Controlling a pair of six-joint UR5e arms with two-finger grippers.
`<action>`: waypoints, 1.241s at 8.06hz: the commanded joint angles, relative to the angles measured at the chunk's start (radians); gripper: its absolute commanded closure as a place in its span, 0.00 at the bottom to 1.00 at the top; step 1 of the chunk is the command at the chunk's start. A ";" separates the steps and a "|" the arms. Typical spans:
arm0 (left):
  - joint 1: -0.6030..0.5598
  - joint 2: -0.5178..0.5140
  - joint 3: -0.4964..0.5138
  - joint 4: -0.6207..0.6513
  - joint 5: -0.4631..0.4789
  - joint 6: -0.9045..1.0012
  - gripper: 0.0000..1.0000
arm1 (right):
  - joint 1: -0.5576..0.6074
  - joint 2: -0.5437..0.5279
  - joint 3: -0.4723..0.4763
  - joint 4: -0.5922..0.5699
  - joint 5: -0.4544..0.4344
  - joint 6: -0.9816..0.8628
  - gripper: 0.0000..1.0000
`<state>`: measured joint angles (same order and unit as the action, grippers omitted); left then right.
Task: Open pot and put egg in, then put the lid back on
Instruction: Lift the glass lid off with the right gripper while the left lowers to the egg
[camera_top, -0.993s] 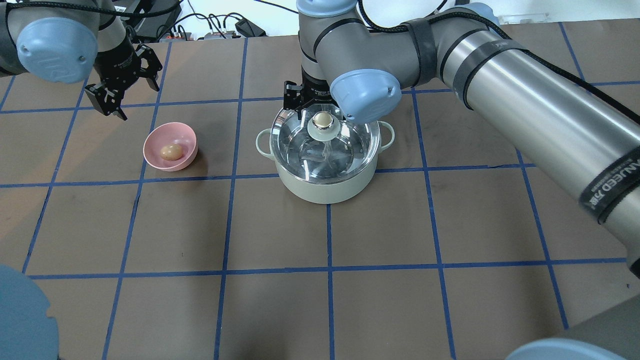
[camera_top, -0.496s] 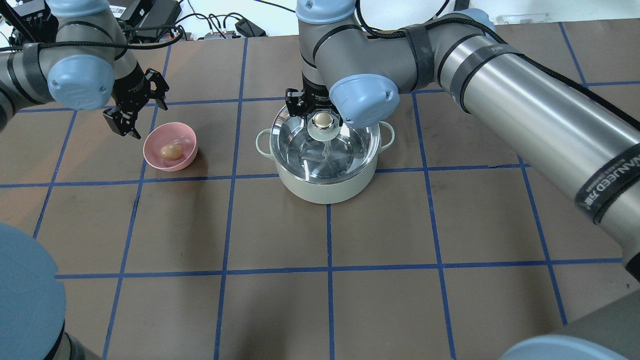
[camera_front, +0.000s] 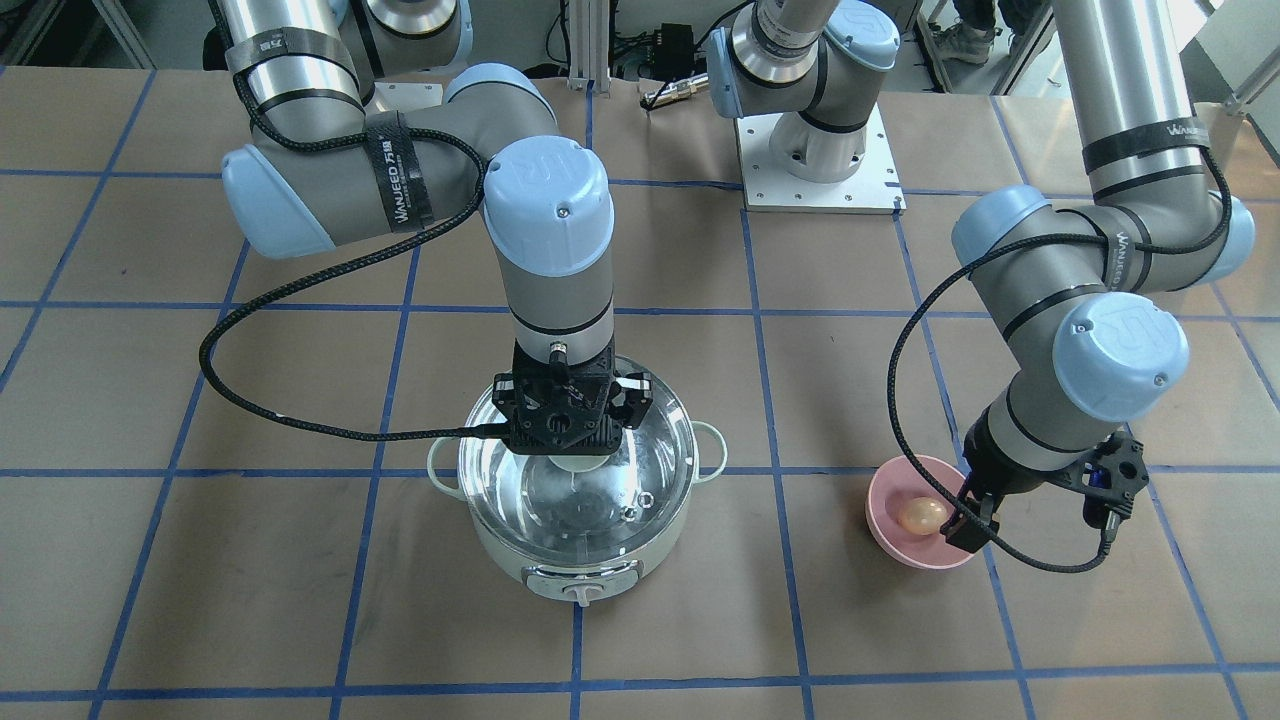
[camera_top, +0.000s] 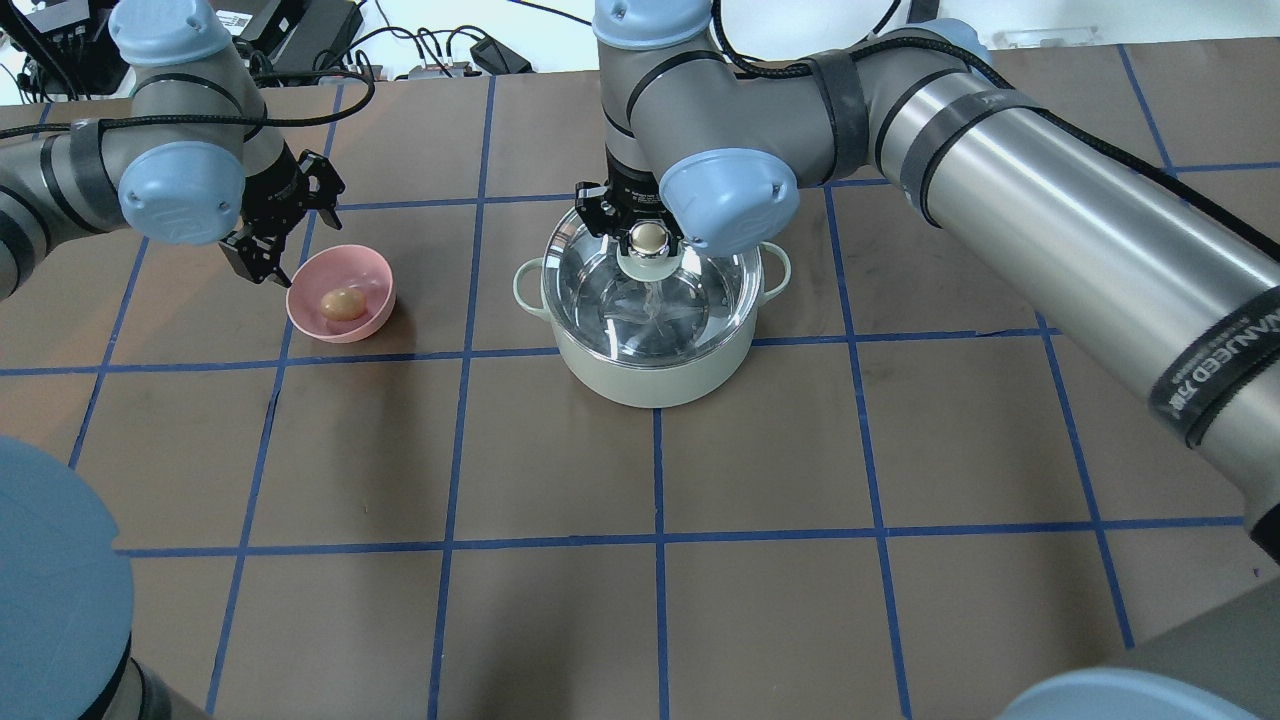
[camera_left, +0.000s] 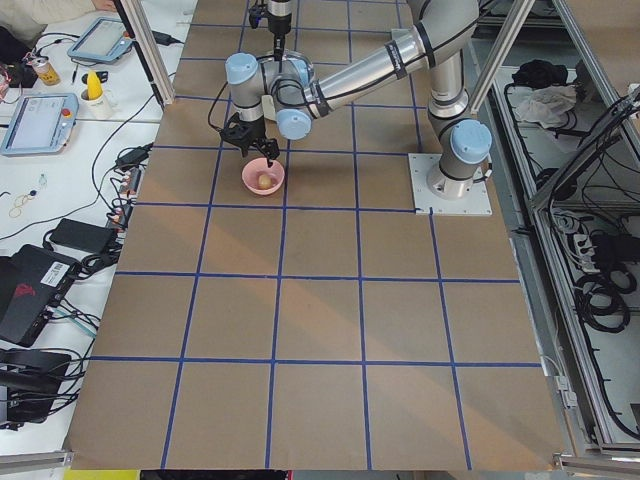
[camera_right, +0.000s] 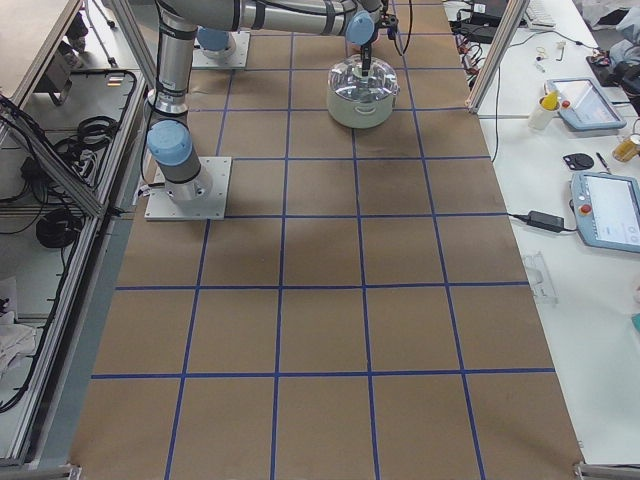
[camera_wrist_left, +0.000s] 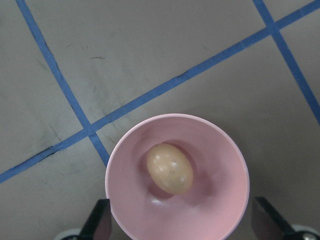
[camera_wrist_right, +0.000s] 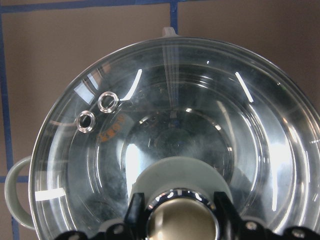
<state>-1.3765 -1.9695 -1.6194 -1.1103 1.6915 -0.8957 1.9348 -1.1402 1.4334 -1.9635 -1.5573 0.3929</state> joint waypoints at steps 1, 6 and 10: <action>0.048 -0.005 -0.001 -0.008 -0.024 0.010 0.19 | -0.002 -0.012 -0.010 0.008 -0.006 -0.006 0.76; 0.057 -0.043 -0.036 -0.010 -0.149 0.014 0.24 | -0.248 -0.171 -0.057 0.262 -0.049 -0.291 0.87; 0.057 -0.078 -0.030 0.016 -0.148 0.015 0.24 | -0.436 -0.216 -0.048 0.353 -0.113 -0.576 0.94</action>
<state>-1.3193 -2.0332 -1.6529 -1.1082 1.5444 -0.8786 1.5758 -1.3490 1.3826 -1.6303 -1.6553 -0.0632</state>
